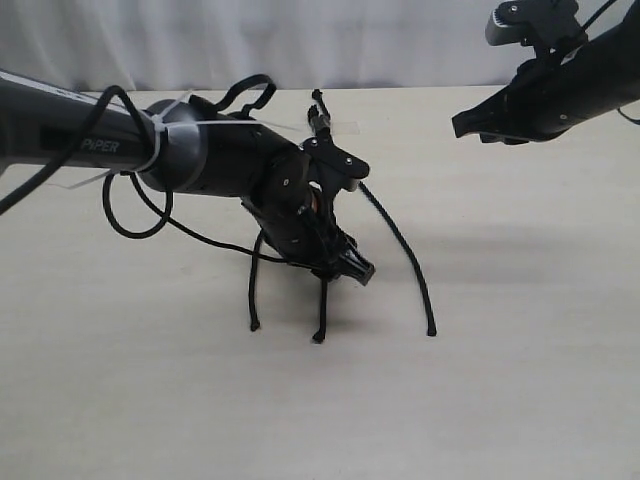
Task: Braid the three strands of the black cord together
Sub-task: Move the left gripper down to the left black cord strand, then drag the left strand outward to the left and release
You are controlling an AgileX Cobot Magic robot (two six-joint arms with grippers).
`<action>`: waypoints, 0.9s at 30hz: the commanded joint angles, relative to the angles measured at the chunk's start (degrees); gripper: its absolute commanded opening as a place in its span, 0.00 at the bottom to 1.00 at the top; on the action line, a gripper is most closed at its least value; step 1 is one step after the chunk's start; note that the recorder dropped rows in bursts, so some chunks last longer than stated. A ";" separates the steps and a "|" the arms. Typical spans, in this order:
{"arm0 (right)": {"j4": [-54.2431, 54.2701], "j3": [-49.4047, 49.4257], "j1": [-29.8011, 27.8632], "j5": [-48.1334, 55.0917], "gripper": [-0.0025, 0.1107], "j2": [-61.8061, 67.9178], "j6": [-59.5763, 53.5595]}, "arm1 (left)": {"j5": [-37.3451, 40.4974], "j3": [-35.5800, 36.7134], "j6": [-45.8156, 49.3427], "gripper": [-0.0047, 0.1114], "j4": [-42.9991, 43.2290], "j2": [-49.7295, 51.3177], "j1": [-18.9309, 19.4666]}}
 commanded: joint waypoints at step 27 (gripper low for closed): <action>0.25 -0.29 -0.35 -0.98 0.06 -0.08 0.09 | 5.96 -3.14 1.13 0.04 6.13 -9.58 10.84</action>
